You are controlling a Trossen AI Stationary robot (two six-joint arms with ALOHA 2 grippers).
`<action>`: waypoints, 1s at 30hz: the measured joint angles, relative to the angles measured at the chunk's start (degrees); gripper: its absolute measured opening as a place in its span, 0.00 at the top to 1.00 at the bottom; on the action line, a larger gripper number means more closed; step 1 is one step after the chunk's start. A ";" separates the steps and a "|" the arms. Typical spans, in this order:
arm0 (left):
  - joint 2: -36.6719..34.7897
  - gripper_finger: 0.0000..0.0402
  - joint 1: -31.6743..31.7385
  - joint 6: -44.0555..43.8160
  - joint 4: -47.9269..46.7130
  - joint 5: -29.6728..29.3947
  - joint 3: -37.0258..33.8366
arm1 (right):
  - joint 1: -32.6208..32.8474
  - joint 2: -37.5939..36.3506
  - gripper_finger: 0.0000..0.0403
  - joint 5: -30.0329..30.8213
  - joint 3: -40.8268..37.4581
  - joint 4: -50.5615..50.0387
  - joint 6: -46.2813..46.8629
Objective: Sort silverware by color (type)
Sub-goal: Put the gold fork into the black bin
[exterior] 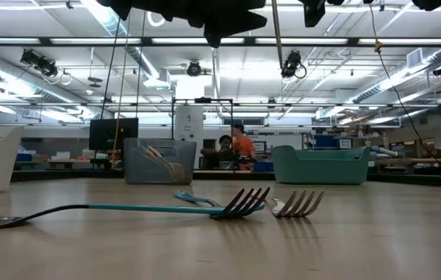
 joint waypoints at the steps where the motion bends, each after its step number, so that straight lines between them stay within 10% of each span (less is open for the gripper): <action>1: 0.48 0.47 -0.16 0.02 0.54 0.00 -0.01 | -0.01 0.09 0.95 -0.02 -0.02 0.95 -0.55; 30: 1.87 0.72 -0.05 0.02 9.53 -8.48 -0.04 | -1.09 0.24 0.95 2.42 0.02 9.94 -6.28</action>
